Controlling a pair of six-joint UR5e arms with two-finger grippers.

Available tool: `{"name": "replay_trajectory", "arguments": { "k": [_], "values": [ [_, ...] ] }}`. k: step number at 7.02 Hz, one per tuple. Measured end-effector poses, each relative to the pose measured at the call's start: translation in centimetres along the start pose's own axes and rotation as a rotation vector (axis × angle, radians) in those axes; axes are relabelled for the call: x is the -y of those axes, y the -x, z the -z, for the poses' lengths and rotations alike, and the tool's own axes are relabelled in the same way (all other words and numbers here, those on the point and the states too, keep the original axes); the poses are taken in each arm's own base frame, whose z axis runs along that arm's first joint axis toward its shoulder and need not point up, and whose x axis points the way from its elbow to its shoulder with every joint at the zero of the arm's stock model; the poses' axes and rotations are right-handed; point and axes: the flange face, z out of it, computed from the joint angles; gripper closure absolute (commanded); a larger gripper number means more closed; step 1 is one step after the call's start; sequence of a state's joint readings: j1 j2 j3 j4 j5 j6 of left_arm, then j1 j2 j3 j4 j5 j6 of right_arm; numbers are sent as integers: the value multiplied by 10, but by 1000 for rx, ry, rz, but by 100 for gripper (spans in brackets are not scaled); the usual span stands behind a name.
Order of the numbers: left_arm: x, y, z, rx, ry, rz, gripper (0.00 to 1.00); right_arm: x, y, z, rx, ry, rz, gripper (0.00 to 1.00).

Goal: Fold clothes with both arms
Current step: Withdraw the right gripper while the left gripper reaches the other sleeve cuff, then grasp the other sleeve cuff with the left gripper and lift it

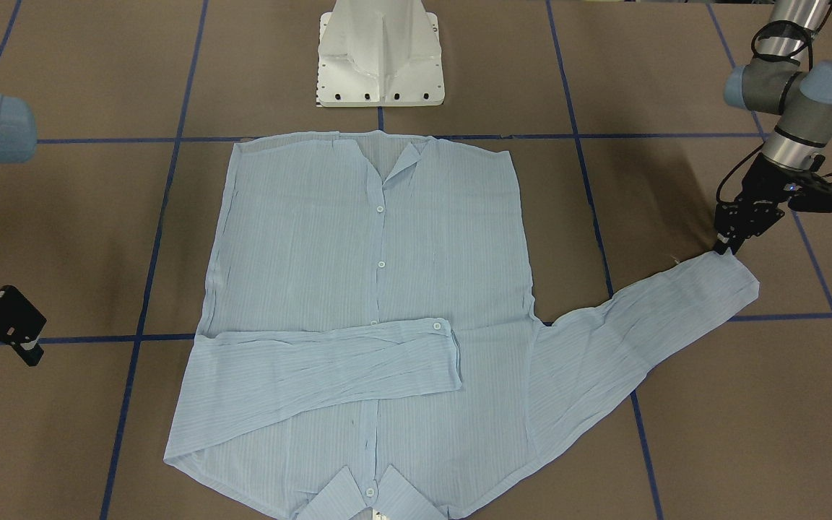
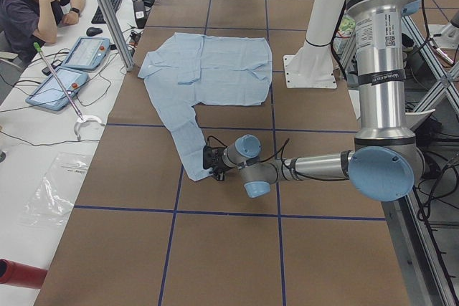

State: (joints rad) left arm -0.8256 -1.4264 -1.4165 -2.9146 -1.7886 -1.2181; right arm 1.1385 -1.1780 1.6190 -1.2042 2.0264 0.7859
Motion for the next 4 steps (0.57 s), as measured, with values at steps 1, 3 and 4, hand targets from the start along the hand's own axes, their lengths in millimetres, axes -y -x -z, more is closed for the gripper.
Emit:
{"name": "replay_trajectory", "arguments": {
  "k": [1, 3, 4],
  "values": [
    [1, 0, 1, 0, -2, 0, 100, 0, 0, 0, 0, 0, -2, 0],
    [9, -16, 7, -31, -21, -36, 100, 0, 1, 1, 1, -1, -6, 0],
    [22, -45, 16, -81, -67, -66, 100, 0, 1, 1, 2, -1, -8, 0]
  ]
}}
